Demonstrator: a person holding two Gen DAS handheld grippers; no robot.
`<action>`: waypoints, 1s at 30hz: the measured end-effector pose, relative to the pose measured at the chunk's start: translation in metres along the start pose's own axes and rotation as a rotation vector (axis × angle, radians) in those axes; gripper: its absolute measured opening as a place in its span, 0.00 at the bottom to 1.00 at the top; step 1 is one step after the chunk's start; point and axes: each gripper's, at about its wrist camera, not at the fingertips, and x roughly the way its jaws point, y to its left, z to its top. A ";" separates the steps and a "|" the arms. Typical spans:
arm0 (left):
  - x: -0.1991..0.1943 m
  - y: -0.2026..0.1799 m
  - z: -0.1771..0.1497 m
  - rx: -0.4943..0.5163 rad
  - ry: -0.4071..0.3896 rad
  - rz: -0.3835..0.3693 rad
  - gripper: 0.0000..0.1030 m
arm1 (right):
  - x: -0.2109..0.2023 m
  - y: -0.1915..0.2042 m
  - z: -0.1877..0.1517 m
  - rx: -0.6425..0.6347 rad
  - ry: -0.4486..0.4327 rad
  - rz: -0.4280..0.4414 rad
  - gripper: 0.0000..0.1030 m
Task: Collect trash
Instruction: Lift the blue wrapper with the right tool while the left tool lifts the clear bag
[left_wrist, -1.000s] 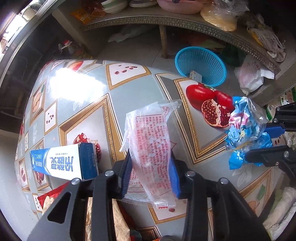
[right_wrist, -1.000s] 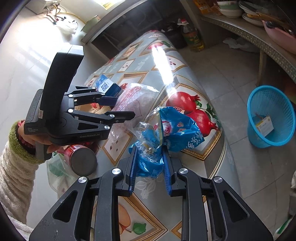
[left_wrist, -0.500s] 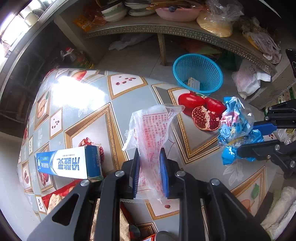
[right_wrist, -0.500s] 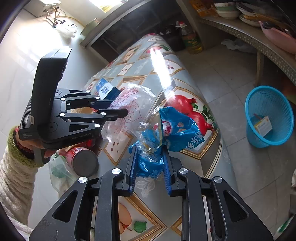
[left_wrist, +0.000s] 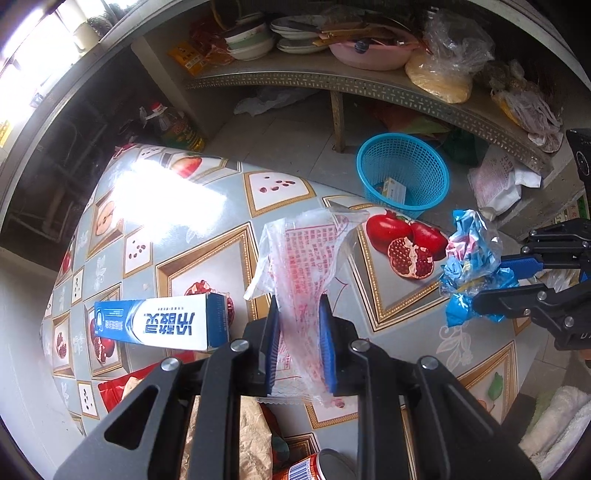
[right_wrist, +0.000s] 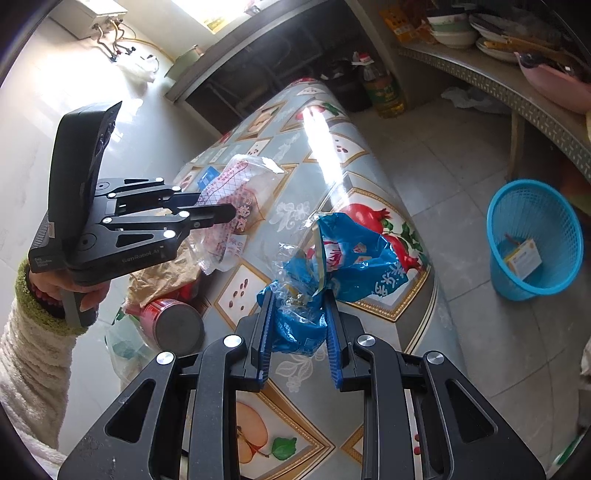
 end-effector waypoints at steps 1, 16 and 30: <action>-0.001 0.001 0.000 -0.003 -0.002 0.000 0.18 | -0.001 0.000 0.000 0.000 -0.002 0.001 0.23; 0.000 0.003 0.001 -0.024 -0.007 -0.010 0.18 | -0.011 -0.005 0.001 0.007 -0.019 0.008 0.23; -0.002 0.006 0.004 -0.042 -0.013 -0.014 0.18 | -0.018 -0.009 0.002 0.015 -0.038 0.015 0.23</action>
